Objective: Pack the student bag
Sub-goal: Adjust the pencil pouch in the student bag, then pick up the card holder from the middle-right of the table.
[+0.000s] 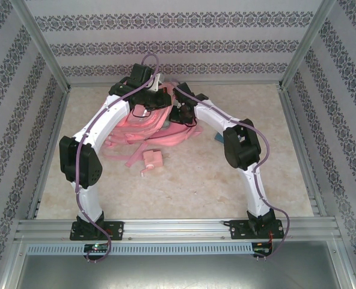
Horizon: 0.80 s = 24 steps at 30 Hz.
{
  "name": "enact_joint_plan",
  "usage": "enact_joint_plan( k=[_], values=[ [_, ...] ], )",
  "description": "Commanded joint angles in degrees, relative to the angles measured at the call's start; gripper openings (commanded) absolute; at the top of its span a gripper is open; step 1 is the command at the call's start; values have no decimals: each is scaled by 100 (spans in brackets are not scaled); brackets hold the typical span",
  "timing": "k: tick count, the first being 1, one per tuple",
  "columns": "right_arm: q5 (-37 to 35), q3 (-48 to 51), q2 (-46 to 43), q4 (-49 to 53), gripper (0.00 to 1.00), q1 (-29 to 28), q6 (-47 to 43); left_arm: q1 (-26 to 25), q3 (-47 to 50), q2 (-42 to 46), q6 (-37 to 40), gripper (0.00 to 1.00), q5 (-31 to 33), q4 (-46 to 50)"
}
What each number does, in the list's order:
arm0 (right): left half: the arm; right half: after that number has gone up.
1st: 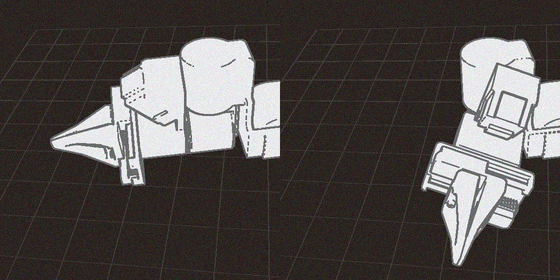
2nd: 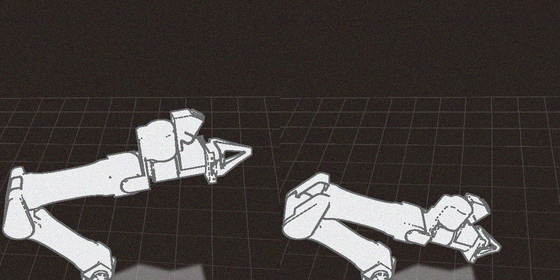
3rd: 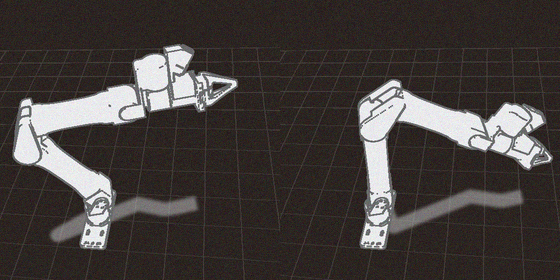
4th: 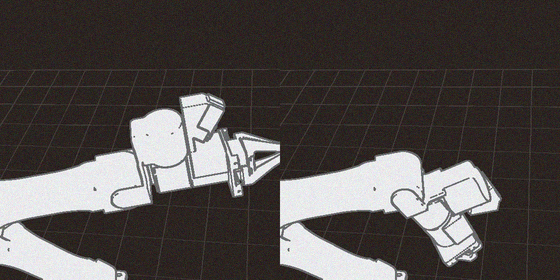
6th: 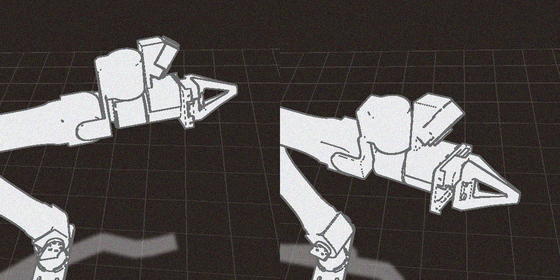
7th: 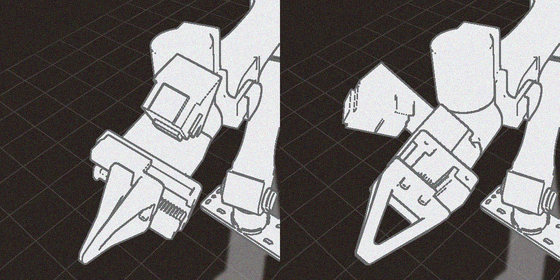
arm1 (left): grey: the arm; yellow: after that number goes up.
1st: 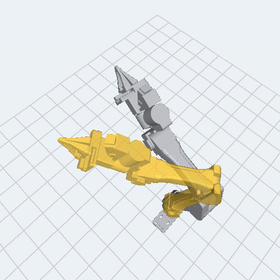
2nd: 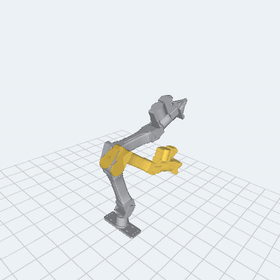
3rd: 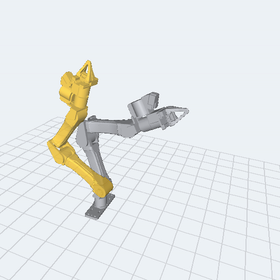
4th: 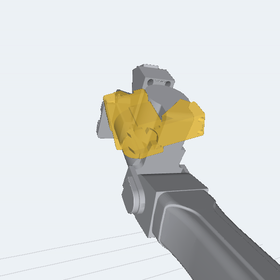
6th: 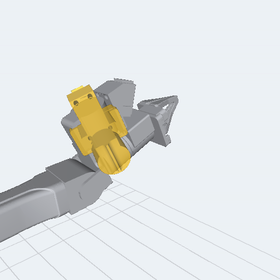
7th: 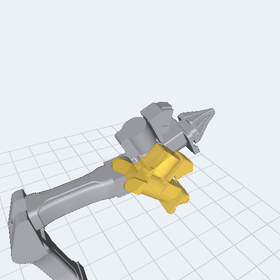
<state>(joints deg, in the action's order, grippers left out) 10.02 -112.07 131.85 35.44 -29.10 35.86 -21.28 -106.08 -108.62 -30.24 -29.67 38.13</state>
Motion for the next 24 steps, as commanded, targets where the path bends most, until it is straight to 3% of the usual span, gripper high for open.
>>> enact_joint_plan(
  k=[1, 5, 8, 15, 24],
  values=[
    [130, 161, -483, -98, 14, 41, -22, -81, -96, 236, 50, 0, -319, -237],
    [-33, 742, -1151, -116, 33, 154, -251, -80, -97, 219, 121, 0, -287, -188],
    [-154, 1321, -1663, -106, 36, 337, -398, -80, -95, 227, 130, 0, -281, -182],
    [-340, 2993, -2681, -223, 57, 1272, -914, -73, -92, 247, 150, 0, -285, -151],
    [-386, 3732, -2587, -338, 74, 2395, -1593, -71, -80, 236, 106, 0, -329, -148]
  ],
)
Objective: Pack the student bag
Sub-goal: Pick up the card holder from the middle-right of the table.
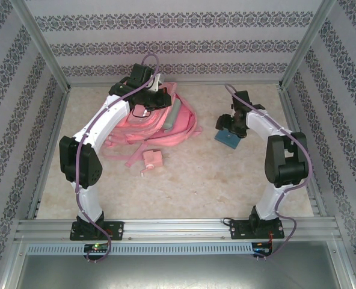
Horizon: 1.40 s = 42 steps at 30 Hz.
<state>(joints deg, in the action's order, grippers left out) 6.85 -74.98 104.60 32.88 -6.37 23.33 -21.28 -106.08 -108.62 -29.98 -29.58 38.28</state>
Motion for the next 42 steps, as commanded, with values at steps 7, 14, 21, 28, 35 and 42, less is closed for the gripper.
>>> enact_joint_plan(
  k=[7, 14, 21, 28, 35, 42],
  values=[
    [52, -470, 728, -158, 84, 294, -432, -76, -61, 262, 115, 0, -320, -94],
    [294, -248, 930, -239, 91, 321, -214, -81, -57, 287, 121, 0, -287, -104],
    [450, 703, 198, -480, 96, 50, -59, -73, -70, 224, 125, 0, -294, -153],
    [-311, 835, 218, -138, 98, -526, -338, -78, -88, 157, 88, 0, -368, -198],
    [-944, 467, 464, 281, 93, -842, -388, -80, -1, 251, 115, 0, -305, -175],
    [-1166, 543, 350, 278, 66, -1080, -396, -70, 26, 306, 123, 0, -280, -172]
  ],
)
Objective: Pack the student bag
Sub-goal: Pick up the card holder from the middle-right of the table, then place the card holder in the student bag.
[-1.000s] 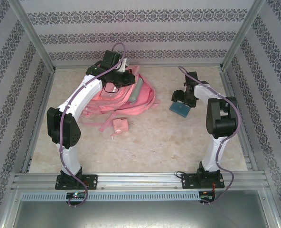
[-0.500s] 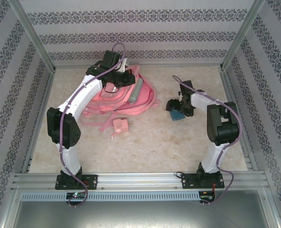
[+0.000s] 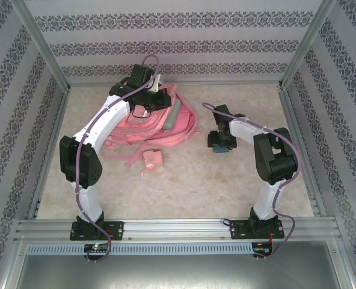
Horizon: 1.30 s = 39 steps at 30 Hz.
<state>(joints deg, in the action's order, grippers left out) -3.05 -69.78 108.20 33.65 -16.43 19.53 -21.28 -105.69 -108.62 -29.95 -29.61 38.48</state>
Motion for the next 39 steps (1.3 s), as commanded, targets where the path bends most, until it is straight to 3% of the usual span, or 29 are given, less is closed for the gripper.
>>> enact_joint_plan(
  k=[1, 13, 20, 30, 39],
  values=[
    [-174, 43, -97, 193, 66, -89, 21, -74, -20, 307, 121, 0, -275, -196],
    [544, -921, -795, 384, 57, -485, 728, -72, -57, 289, 59, 0, -240, -240],
    [1288, -1834, -258, 9, 58, -807, 1703, -73, -67, 253, 19, 0, -267, -279],
    [1305, -3083, 1049, 20, 58, -1152, 2757, -85, -133, 207, -46, 0, -311, -324],
    [727, -3640, 1263, 607, 85, -1213, 2555, -76, -186, 190, -2, 0, -293, -278]
  ],
)
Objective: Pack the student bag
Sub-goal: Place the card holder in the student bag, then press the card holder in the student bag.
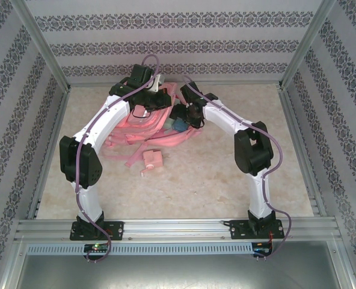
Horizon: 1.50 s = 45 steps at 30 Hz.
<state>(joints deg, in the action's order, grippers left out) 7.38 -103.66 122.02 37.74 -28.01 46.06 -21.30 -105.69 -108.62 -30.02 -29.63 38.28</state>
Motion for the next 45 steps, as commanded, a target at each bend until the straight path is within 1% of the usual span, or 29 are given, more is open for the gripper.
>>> enact_joint_plan(
  k=[1, 6, 9, 11, 13, 14, 16, 17, 21, 22, 23, 27, 30, 37, 42, 45],
  values=[
    [-356, -265, -164, 195, 85, -55, -171, -70, -188, 177, 5, 0, -291, -253],
    [-385, -231, -326, 182, 81, -54, -296, -74, -210, 140, 7, 0, -298, -248],
    [-264, -45, -442, 55, 76, -102, -321, -73, -225, 131, 14, 0, -290, -247],
    [-162, 196, -583, -232, 68, -164, -411, -70, -237, 134, 22, 0, -280, -234],
    [-48, 356, -620, -462, 55, -179, -453, -70, -250, 123, 23, 0, -290, -238],
    [88, 388, -581, -554, 45, -157, -413, -70, -242, 115, 14, 0, -296, -243],
    [304, 393, -462, -712, 20, -130, -341, -72, -246, 103, -4, 0, -311, -252],
    [325, 363, -379, -757, 17, -135, -328, -68, -243, 95, -4, 0, -316, -252],
    [192, 42, 80, -550, 16, -87, -226, -75, -224, 102, -17, 0, -316, -261],
    [153, -56, 223, -448, 12, -59, -186, -68, -216, 109, -21, 0, -318, -260],
    [143, -112, 342, -404, 11, -24, -145, -76, -202, 109, -15, 0, -308, -258],
    [254, -179, 585, -419, 16, 59, -170, -67, -188, 139, 14, 0, -273, -234],
    [257, -155, 483, -440, 21, 37, -376, -75, -201, 133, 31, 0, -256, -226],
    [226, 263, -367, -614, 42, -130, -1093, -46, -259, 90, 40, 0, -186, -201],
    [204, 1135, -1148, -896, 55, -462, -1523, 31, -266, 95, 49, 0, -134, -164],
    [-31, 1727, -1571, -1046, 64, -743, -1648, 78, -292, 104, 45, 0, -55, -148]
  ],
)
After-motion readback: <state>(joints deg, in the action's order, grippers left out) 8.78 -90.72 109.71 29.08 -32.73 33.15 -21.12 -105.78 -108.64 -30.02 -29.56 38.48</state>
